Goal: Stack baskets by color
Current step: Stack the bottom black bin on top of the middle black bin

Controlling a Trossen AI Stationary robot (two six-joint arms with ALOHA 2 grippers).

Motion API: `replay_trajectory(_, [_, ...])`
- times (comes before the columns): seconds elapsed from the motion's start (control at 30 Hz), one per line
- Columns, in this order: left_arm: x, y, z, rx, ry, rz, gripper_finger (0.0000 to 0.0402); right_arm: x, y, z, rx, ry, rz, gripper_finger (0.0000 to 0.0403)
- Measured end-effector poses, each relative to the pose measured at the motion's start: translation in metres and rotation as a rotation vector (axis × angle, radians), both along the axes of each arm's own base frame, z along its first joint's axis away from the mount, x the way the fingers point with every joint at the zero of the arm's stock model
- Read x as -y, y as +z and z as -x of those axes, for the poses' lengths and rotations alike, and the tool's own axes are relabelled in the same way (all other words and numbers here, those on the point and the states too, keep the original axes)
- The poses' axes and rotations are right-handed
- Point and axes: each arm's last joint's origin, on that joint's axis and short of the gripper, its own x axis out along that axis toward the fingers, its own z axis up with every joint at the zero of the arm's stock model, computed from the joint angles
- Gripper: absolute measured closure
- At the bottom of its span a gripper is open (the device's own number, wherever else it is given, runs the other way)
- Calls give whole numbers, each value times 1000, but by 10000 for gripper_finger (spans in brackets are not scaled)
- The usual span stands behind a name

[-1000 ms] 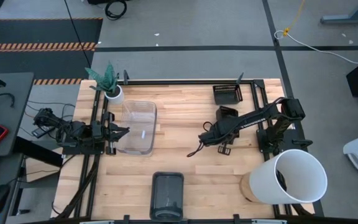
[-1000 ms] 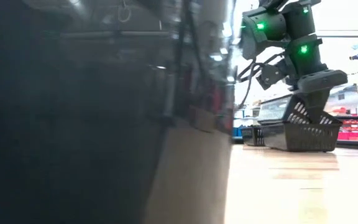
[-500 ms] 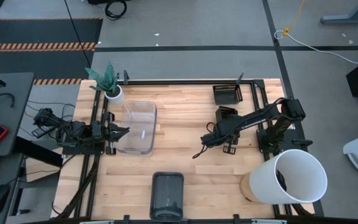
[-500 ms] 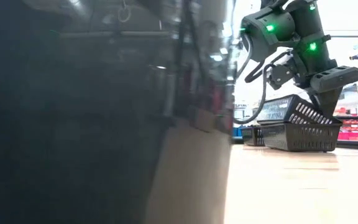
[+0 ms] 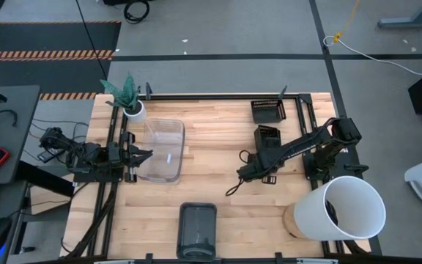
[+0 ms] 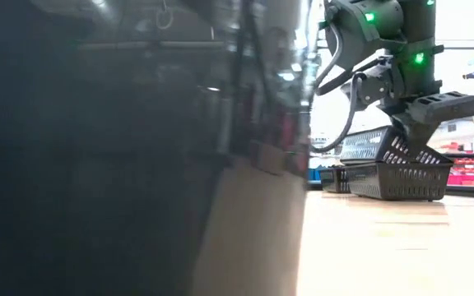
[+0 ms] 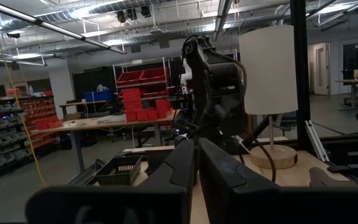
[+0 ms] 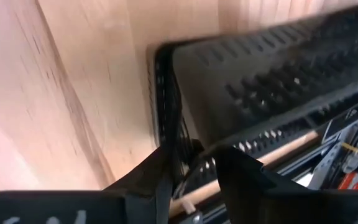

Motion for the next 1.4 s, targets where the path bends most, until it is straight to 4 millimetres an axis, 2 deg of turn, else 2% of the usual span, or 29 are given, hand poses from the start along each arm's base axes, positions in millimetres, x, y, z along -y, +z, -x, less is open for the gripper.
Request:
replay_trajectory(0.17, [0, 0, 0, 0, 0, 0, 369, 0, -1, -2, 12, 28, 1, 302])
replay_trajectory(0.43, [0, 0, 0, 0, 0, 0, 371, 0, 0, 1, -25, 38, 3, 391])
replay_trajectory(0.63, [0, 0, 0, 0, 0, 0, 376, 1, 2, 5, -67, 34, 15, 377])
replay_trajectory(0.73, [0, 0, 0, 0, 0, 0, 371, 1, 6, 6, -86, 11, 15, 385])
replay_trajectory(0.97, [0, 0, 0, 0, 0, 0, 367, -2, 24, -5, -49, -13, -66, 390])
replay_trajectory(1.4, [0, 0, 0, 0, 0, 0, 371, 21, 27, -8, -93, -89, -170, 392])
